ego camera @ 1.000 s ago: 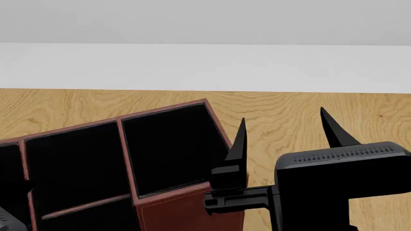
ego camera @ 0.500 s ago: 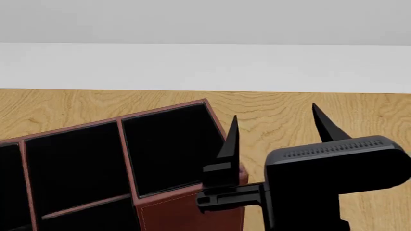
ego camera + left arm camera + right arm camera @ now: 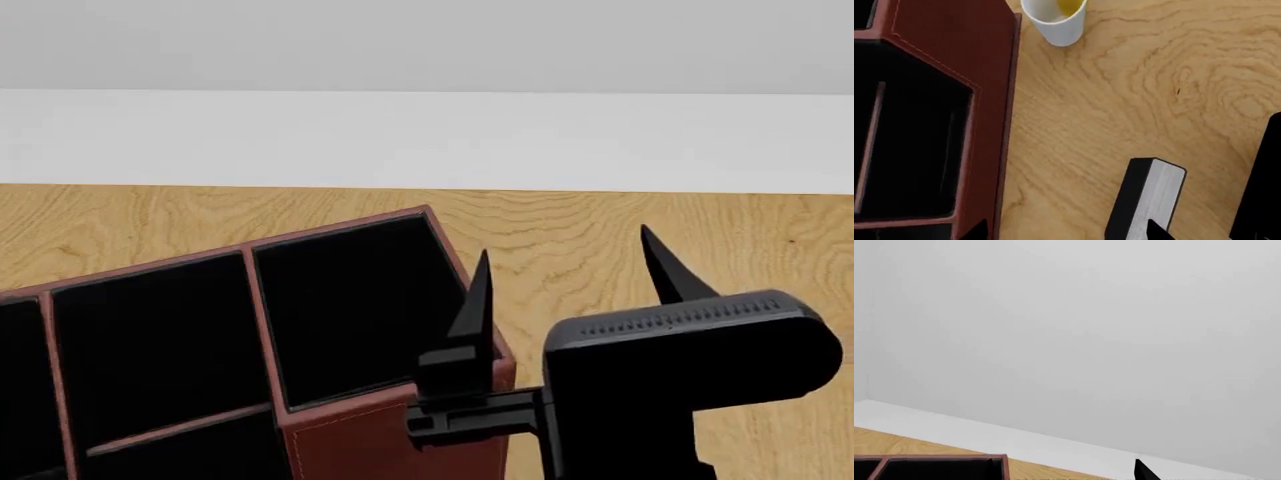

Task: Pick up the book and place it in the front compartment of the caddy.

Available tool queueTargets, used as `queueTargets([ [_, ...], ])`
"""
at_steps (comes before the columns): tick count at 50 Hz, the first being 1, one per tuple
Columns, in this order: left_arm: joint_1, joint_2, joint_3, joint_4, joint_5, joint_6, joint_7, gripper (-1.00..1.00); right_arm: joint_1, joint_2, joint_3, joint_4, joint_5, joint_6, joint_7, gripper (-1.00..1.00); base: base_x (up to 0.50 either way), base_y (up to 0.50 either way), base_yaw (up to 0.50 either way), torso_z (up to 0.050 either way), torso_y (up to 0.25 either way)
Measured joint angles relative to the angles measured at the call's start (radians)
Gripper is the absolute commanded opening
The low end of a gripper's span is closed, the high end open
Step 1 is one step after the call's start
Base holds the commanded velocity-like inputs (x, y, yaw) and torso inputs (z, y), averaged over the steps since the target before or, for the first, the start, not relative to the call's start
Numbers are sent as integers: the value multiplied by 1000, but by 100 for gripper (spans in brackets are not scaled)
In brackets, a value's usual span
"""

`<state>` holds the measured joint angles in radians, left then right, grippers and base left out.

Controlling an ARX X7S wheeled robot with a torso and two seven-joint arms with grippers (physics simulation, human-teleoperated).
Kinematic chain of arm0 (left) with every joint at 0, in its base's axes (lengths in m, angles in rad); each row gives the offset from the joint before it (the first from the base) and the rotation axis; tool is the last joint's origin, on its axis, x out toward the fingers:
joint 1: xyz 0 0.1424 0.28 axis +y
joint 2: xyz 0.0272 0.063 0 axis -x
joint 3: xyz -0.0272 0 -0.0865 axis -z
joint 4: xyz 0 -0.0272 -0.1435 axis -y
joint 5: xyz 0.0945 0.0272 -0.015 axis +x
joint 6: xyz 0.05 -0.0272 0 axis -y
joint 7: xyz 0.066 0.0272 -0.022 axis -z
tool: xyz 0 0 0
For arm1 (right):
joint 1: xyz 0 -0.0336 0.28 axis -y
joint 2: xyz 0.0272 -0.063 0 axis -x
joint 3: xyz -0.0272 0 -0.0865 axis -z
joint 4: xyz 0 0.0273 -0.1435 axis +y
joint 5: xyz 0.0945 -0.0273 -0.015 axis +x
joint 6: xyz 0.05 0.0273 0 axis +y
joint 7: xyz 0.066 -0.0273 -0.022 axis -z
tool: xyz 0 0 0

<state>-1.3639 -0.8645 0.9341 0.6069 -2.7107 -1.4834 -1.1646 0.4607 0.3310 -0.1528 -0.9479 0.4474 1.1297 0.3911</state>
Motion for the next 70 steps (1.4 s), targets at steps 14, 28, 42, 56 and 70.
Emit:
queueTargets([
  [14, -94, 66, 126, -34, -16, -26, 1, 100, -15, 9, -4, 7, 2, -24, 5, 100, 0, 0, 0, 0, 0],
  [28, -114, 146, 178, -82, 60, -66, 83, 100, -28, 18, 3, 10, 9, -40, 9, 100, 0, 0, 0, 0, 0],
  [42, -91, 197, 208, -81, 167, -63, 212, 100, -36, 25, 12, 14, 17, -55, 12, 100, 0, 0, 0, 0, 0],
  [56, -70, 238, 215, -76, 226, -56, 287, 100, -37, 31, 20, 10, 29, -56, 19, 100, 0, 0, 0, 0, 0],
  [70, -36, 289, 217, -91, 362, -72, 424, 100, -41, 40, 34, 8, 41, -60, 24, 100, 0, 0, 0, 0, 0],
])
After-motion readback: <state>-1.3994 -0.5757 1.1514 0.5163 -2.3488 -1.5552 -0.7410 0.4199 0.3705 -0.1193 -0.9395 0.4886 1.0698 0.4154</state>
